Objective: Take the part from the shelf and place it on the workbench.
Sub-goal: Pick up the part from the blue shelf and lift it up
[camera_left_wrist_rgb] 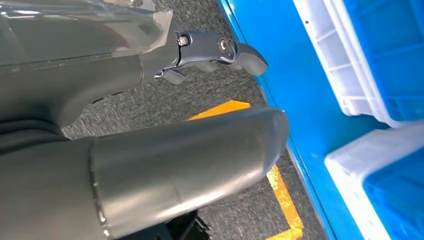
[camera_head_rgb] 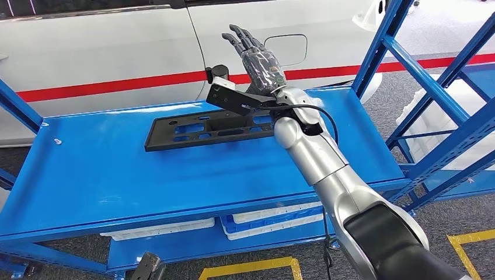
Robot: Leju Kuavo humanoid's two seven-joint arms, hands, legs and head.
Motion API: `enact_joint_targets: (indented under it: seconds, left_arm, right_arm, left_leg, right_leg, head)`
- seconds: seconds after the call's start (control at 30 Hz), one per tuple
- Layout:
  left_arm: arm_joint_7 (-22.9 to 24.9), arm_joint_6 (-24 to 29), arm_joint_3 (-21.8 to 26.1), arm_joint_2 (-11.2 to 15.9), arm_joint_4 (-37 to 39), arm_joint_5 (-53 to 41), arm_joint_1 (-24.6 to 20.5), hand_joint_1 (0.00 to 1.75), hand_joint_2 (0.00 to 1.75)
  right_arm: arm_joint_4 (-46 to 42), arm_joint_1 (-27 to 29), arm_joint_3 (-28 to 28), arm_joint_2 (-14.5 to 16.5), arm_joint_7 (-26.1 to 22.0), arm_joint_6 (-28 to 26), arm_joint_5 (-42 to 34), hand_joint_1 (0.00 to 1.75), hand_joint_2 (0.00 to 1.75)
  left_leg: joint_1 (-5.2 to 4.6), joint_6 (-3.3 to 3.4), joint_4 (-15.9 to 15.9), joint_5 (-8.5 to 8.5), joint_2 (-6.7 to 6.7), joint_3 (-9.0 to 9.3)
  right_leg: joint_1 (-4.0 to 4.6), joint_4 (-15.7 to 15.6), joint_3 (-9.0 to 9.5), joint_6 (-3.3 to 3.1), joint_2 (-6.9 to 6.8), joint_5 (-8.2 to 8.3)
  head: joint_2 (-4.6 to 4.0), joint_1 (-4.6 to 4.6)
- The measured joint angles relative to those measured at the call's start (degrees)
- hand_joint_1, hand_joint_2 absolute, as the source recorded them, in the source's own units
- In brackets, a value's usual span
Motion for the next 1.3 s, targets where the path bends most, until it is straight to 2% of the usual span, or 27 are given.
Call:
enact_joint_targets:
  seconds: [0.1,0.17,0.3,0.57,0.83,1.17,1.3]
  left_arm:
    - [-0.4,-0.1,0.2,-0.2,0.0,0.0,0.3,0.00,0.00]
    - [-0.8,-0.1,0.4,-0.3,0.0,0.0,0.7,0.00,0.00]
    - [-1.4,-0.1,1.1,-0.3,0.0,0.0,1.7,0.00,0.00]
    - [-2.4,0.2,1.5,-0.4,0.0,0.0,2.7,0.00,0.00]
    - [-3.1,0.5,2.3,-1.2,0.0,0.2,3.4,0.00,0.00]
    - [-3.2,0.6,2.7,-2.2,0.0,-0.1,3.7,0.00,0.00]
    - [-3.1,0.6,2.8,-2.6,0.0,-0.6,3.7,0.00,0.00]
  right_arm:
    - [-3.7,3.2,0.0,-1.6,-1.7,-1.6,1.5,0.00,1.75]
    - [-7.8,7.0,-0.1,-3.2,-3.3,-2.1,1.4,0.00,1.75]
    - [-16.1,15.8,-0.2,-6.7,-5.6,-2.4,1.2,0.00,1.75]
    - [-25.9,25.7,1.6,-10.5,-7.8,-2.8,0.8,0.00,1.75]
    - [-31.0,31.2,7.0,-12.0,-7.2,-2.3,4.4,0.00,1.75]
    - [-30.1,31.8,9.7,-11.8,-5.8,-2.7,7.2,0.00,1.75]
    - [-27.8,31.2,9.6,-10.6,-4.9,-2.8,8.5,0.00,1.75]
  left_leg:
    - [-0.23,-0.39,-0.1,0.97,-0.14,0.35]
    - [-0.50,0.06,-0.1,0.90,-0.34,0.37]
    - [-0.69,0.54,-0.1,0.62,-0.42,0.41]
    - [-0.97,1.12,-0.1,0.25,-0.36,0.73]
    - [-0.87,1.07,-0.1,0.20,-0.34,0.75]
    - [-0.76,1.03,-0.2,0.19,-0.34,0.75]
    - [-0.75,1.02,-0.2,0.19,-0.34,0.74]
  right_leg:
    - [0.16,0.1,0.09,-0.12,-0.16,-0.16]
    - [0.14,-0.1,0.29,0.27,-0.31,-0.21]
    - [0.10,-0.4,0.69,0.73,-0.41,-0.33]
    - [-0.21,-0.5,0.87,1.15,-0.43,-0.52]
    - [-0.24,-0.5,0.85,1.23,-0.43,-0.61]
    - [-0.21,-0.5,0.86,1.21,-0.43,-0.65]
    - [-0.20,-0.5,0.86,1.21,-0.42,-0.65]
  head:
    - [0.00,0.12]
    - [0.00,0.10]
    - [0.00,0.11]
    - [0.00,0.08]
    - [0.00,0.09]
    - [0.00,0.09]
    - [0.00,0.09]
